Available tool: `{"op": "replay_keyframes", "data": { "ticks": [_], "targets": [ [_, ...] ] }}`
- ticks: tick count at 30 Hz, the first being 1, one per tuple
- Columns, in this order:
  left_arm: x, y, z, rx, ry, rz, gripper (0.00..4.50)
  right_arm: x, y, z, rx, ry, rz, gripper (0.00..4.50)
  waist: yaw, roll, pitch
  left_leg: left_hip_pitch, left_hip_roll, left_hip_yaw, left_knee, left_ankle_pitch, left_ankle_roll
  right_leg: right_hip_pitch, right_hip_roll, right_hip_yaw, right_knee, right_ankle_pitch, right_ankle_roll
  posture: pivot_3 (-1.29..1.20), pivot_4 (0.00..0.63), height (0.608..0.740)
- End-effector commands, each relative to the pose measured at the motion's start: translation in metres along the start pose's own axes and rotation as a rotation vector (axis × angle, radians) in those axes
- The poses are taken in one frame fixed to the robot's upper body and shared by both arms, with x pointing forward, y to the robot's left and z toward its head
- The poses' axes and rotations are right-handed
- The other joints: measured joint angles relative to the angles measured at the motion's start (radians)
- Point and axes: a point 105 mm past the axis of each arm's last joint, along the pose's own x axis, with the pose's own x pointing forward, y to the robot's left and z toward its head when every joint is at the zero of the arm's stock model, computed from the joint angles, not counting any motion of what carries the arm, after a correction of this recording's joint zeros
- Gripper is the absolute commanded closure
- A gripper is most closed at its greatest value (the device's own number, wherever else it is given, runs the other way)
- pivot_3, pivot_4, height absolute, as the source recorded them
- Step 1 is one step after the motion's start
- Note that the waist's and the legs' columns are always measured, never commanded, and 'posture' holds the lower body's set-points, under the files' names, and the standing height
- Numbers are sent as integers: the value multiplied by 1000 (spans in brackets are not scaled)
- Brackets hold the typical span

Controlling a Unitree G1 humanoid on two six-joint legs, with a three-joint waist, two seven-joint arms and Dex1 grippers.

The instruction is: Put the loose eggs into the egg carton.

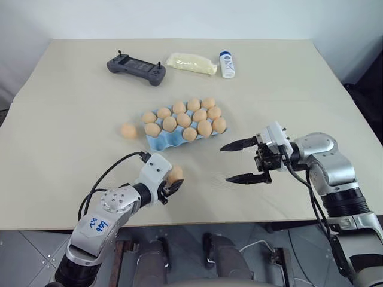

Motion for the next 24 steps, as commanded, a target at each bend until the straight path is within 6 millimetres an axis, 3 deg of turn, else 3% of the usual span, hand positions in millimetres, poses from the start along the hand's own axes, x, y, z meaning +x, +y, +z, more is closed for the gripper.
{"op": "replay_keyframes", "data": {
  "ticks": [1, 5, 8, 14, 18, 24],
  "targets": [
    [-3, 8, 23, 30, -116, 39, 2709, -11, -4, 7, -41, -36, -42, 0, 2, 0, 0, 0, 0, 0, 0, 0, 0, 0, 0, 0, 0, 0, 0, 0, 150, 740],
    [-6, 20, 58, -14, -324, 95, 2834, -22, -7, 8, -20, -77, -82, 0, 6, 0, 0, 0, 0, 0, 2, 0, 0, 1, 0, 0, 0, 1, 0, 0, 150, 740],
    [-5, 28, 68, -37, -397, 123, 2834, -26, -4, 4, -1, -76, -103, 0, 10, 0, 0, 0, 0, 0, 2, 0, 1, 1, 0, 0, 0, 1, 0, 0, 150, 740],
    [13, 45, 73, -95, -429, 202, 2834, -27, 2, -5, 29, -64, -156, 0, 21, 0, 0, 0, -1, 0, 4, 0, 1, 1, 1, 0, 1, 2, 2, 0, 150, 740],
    [35, 62, 63, -149, -384, 276, 2834, -26, 5, -7, 40, -62, -186, 0, 21, 0, 0, 0, -2, -1, 6, 1, 3, 3, 0, 0, 1, 3, 3, 0, 150, 740],
    [54, 55, 77, -46, -412, 225, 2834, -26, 7, -9, 44, -56, -208, 0, 23, 0, 0, 0, -5, -3, 5, 1, 4, 4, 0, -1, -1, 4, 4, 0, 150, 740]
  ]
}}
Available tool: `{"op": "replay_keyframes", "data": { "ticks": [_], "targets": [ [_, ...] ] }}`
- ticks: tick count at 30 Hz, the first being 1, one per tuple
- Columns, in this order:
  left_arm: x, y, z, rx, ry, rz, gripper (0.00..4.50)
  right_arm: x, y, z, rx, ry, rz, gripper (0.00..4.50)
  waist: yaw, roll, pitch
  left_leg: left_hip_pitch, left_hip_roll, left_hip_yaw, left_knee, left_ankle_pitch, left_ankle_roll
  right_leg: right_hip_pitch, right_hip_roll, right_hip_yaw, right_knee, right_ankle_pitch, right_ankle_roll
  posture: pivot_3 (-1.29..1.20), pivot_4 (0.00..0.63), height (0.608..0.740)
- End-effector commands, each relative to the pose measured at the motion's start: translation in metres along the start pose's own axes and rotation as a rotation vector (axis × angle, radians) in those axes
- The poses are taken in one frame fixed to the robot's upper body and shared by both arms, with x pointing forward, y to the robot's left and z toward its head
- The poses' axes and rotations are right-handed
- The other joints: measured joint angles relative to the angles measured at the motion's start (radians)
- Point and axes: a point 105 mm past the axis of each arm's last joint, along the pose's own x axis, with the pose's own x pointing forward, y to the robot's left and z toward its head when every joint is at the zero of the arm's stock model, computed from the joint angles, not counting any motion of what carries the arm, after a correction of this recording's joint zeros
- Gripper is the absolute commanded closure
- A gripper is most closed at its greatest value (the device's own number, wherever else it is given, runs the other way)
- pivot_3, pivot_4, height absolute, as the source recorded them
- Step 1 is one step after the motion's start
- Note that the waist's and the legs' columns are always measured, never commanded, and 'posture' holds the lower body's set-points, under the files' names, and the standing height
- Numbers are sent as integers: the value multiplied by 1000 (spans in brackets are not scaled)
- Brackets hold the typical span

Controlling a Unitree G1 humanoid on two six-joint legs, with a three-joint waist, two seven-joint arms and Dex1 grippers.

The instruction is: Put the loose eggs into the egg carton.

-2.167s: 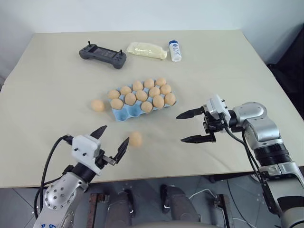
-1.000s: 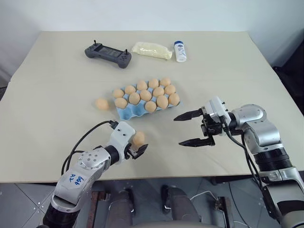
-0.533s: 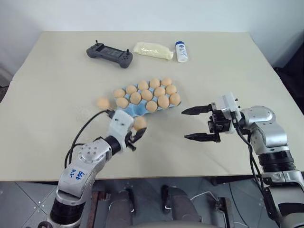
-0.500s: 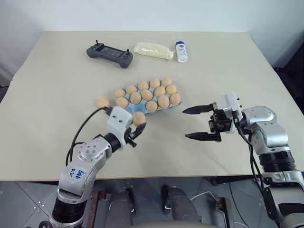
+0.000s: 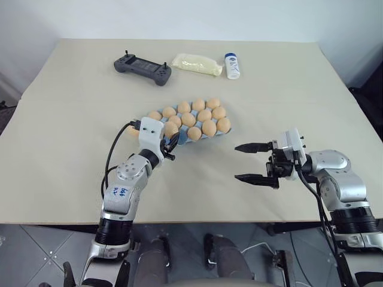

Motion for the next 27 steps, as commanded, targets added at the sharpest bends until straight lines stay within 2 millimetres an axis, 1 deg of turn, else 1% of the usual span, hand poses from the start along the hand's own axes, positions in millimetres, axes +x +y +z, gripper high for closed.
{"op": "replay_keyframes", "data": {
  "ticks": [1, 4, 5, 9, 11, 20, 25, 27],
  "targets": [
    [10, -14, 25, 83, -103, -64, 2834, -5, 1, 12, -44, -20, -29, 0, 3, 0, 0, 0, 0, 0, 0, 0, 0, 0, 0, -1, 0, 0, 0, 0, 150, 740],
    [11, -18, 27, 83, -122, -90, 2834, -6, 1, 11, -42, -17, -38, 0, 3, 0, 0, 0, 0, 0, -1, 0, 0, 0, 0, -1, 0, 3, 5, 0, 150, 740],
    [11, -20, 28, 85, -130, -99, 2834, -6, 1, 10, -39, -15, -40, 0, 2, 0, 0, 0, 0, 0, -1, 0, 0, 0, 0, -1, 0, 6, 11, 0, 150, 740],
    [11, -28, 29, 70, -156, -154, 2834, -6, 1, 8, -36, -7, -42, 0, 1, 0, 0, 0, 0, 0, -1, 0, 0, -1, 0, -1, 0, 6, 11, 0, 150, 740],
    [11, -28, 27, 58, -157, -153, 2834, -5, 1, 8, -37, -6, -41, 0, 1, 0, 0, 0, 0, 0, -1, 0, 0, 0, 1, -1, 0, 6, 11, 0, 150, 740],
    [6, -24, 31, 40, -167, -128, 29, -4, -2, 8, -39, -4, -41, 0, 1, 0, 0, 0, 0, 0, -1, 0, 1, 0, 1, -1, -1, 6, 11, 0, 150, 740],
    [0, -19, 33, 48, -171, -116, 29, -4, -2, 7, -40, -3, -39, 0, 1, 0, 0, -1, 0, 0, -1, 0, 1, 0, 1, -1, -1, 6, 11, 0, 150, 740],
    [-7, -19, 36, 54, -185, -137, 29, -4, -2, 7, -41, -3, -38, 0, 1, 0, 0, -1, 0, 0, -1, 0, 1, 0, 1, -1, -1, 6, 10, 0, 150, 740]
  ]
}}
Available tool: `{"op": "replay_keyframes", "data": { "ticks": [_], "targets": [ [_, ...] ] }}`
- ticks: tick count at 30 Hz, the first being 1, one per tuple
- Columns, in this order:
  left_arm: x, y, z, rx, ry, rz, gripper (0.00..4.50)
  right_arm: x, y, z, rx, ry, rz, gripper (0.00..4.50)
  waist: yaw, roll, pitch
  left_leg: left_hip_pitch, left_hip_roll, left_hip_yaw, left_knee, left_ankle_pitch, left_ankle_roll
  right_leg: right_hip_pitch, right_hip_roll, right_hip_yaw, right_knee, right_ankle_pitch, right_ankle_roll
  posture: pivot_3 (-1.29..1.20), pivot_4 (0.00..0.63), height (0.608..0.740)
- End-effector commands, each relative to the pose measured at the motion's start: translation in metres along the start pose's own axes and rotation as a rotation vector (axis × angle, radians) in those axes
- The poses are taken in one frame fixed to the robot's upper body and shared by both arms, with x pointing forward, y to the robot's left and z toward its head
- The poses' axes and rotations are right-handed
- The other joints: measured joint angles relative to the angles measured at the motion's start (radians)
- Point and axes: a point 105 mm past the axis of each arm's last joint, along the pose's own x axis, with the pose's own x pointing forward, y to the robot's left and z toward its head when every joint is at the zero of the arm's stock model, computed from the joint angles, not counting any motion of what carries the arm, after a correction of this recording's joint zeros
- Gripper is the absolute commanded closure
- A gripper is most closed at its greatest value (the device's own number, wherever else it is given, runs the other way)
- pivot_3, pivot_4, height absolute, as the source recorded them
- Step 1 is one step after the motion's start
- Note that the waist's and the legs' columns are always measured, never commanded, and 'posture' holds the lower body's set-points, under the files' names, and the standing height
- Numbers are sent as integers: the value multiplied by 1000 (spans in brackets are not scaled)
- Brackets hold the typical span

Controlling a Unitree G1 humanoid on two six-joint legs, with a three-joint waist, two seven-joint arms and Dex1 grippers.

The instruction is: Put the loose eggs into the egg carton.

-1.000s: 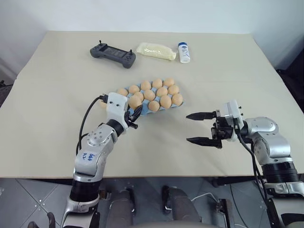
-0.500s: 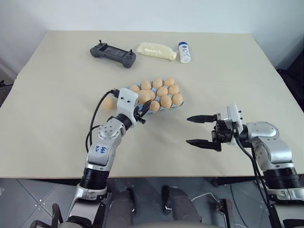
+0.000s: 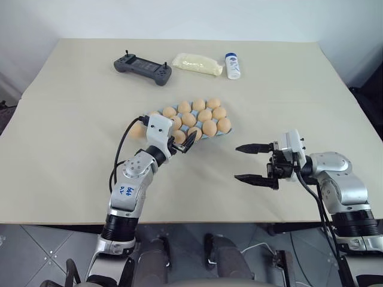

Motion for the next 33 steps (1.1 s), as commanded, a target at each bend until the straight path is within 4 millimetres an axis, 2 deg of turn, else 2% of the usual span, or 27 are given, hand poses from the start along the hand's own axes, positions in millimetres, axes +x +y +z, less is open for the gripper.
{"op": "replay_keyframes", "data": {
  "ticks": [1, 5, 7, 10, 11, 12, 16, 20, 25, 28, 33],
  "targets": [
    [-12, -3, 22, 24, -81, -34, 29, -3, -3, 9, -36, -14, -7, 0, -1, 0, 0, 0, 0, 0, 0, 0, 0, 0, 0, 0, 0, 0, 0, 0, 150, 740],
    [-45, -8, 21, 19, -77, -121, 29, -4, -3, 8, -37, -12, -6, 0, -3, 0, 0, 0, 1, 1, -2, 0, 0, 0, 0, 0, 0, 0, 0, 0, 150, 740],
    [-67, -2, 17, 1, -64, -132, 29, -4, -4, 7, -36, -4, -6, 0, -3, 0, 0, 0, 2, 1, -3, 0, 0, -1, -1, 0, 0, 0, 0, 0, 150, 740],
    [-97, 17, 13, -12, -60, -109, 29, -3, -5, 8, -36, -13, -5, 0, -4, 0, 0, 0, 4, 1, -3, -1, -1, -2, 0, 0, 0, 0, -1, 0, 150, 740],
    [-103, 22, 13, -16, -63, -97, 29, -3, -5, 8, -36, -15, -4, 0, -3, 0, 0, 0, 4, 1, -2, -1, -2, -3, 0, 0, 0, -2, -5, 0, 150, 740],
    [-109, 28, 12, -19, -63, -75, 29, -3, -5, 8, -36, -17, -3, 0, -3, 0, 0, 0, 4, 1, -2, -1, -2, -3, 0, 1, 0, -7, -14, 0, 150, 740],
    [-144, 68, 7, -9, -27, 60, 29, -2, -6, 9, -41, -34, 8, 0, -4, 0, 0, 0, 4, 1, -1, -1, -2, -2, -1, 1, -2, -6, -14, 0, 150, 740],
    [-163, 83, 1, -1, 9, 115, 29, -3, -9, 13, -54, -60, 1, 0, -4, 0, 0, -1, 6, 2, -3, -1, -1, -2, -1, 2, -6, -5, -14, 0, 150, 740],
    [-158, 105, 5, 27, -8, 187, 29, -8, -19, 24, -60, -133, -59, 0, 0, 0, 0, -1, 7, 3, -8, -1, -1, -4, -1, 2, -10, -5, -14, 0, 150, 740],
    [-143, 113, 2, 30, -1, 208, 29, -14, -24, 29, -48, -174, -111, 0, 0, 0, 0, -1, 6, 3, -10, -1, -1, -4, -1, 2, -10, -5, -14, 0, 150, 740],
    [-114, 121, -4, 18, 17, 205, 29, -23, -18, 26, -32, -166, -141, 0, -1, 0, 0, 0, 6, 8, -13, -1, -1, -5, -2, 1, -10, -3, -11, 0, 150, 740]
  ]
}}
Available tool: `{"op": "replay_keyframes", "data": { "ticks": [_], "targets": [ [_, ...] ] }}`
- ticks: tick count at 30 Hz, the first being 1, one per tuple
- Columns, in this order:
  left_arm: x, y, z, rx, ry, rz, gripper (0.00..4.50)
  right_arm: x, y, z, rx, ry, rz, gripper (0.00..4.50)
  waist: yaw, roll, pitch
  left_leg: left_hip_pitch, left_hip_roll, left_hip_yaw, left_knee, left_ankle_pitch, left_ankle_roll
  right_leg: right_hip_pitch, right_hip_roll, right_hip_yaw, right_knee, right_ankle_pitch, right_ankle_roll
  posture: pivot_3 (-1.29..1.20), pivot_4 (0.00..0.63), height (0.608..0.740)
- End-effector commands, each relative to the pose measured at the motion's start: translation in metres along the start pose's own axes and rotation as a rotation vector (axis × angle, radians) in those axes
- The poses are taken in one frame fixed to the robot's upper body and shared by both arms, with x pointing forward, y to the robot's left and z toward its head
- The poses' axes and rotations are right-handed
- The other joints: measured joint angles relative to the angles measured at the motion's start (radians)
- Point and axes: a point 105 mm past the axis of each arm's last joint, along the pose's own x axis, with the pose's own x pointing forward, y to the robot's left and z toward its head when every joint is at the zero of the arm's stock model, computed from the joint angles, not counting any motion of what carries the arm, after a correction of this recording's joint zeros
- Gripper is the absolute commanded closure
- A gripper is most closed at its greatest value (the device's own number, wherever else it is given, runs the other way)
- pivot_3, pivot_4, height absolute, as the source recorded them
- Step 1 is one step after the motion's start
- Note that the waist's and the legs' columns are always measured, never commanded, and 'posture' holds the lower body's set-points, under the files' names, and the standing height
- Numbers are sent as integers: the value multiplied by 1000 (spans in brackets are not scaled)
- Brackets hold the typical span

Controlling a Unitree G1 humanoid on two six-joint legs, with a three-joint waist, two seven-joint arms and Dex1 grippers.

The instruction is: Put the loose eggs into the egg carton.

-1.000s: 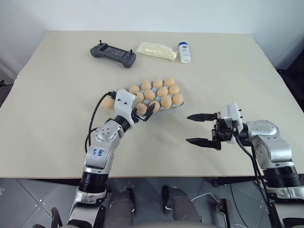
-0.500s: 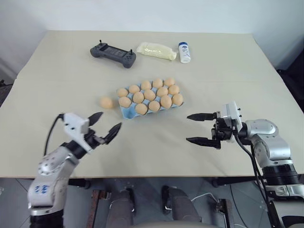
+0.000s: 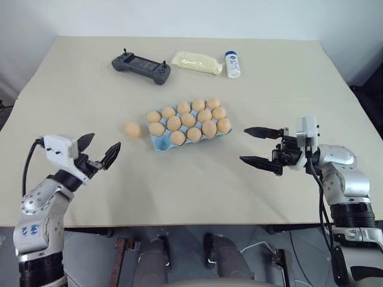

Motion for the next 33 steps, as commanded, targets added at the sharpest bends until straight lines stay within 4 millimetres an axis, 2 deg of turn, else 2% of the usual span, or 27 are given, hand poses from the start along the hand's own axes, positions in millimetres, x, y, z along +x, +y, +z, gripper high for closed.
{"op": "replay_keyframes", "data": {
  "ticks": [1, 2, 12, 17, 24, 27, 33],
  "targets": [
    [19, 1, 3, 32, -7, -5, 29, -8, 3, 11, -24, -27, -26, 0, 0, 0, 0, 0, 0, 0, 0, 0, 0, 0, 1, 0, 0, 4, 7, 0, 150, 740],
    [26, 0, 3, 35, -5, -16, 29, -9, 4, 12, -24, -29, -36, 0, 0, 0, 0, 0, 0, 0, 0, 0, 0, 0, 1, -1, 0, 7, 13, 0, 150, 740],
    [71, 8, 7, 63, -5, -51, 29, -8, 9, 7, -8, -1, -77, 0, 0, 0, 0, 1, 0, 2, 0, 1, -1, -1, 1, -2, 1, 8, 13, 0, 150, 740],
    [82, 13, -1, 65, 41, -36, 29, -9, 8, 6, -8, 8, -85, 0, 0, 0, 0, 1, 0, 3, 0, 1, -1, -1, 1, -4, 2, 9, 14, 0, 150, 740],
    [92, 9, -18, 74, 148, -69, 29, -7, 7, 5, -10, 12, -89, 0, 0, 0, 0, 1, -1, 3, 1, 1, -1, -1, 1, -10, 3, 9, 14, 0, 150, 740],
    [95, 10, -25, 101, 176, -66, 670, -6, 6, 5, -11, 14, -88, 0, 0, 0, 0, 1, -1, 4, 1, 1, -1, -1, 1, -12, 4, 9, 14, 0, 150, 740],
    [94, 15, -18, 113, 140, -54, 2461, -6, 6, 5, -13, 19, -88, 0, 0, 0, 0, 1, 0, 3, 6, 0, -1, -1, 0, -14, 9, 8, 13, 0, 150, 740]
  ]
}}
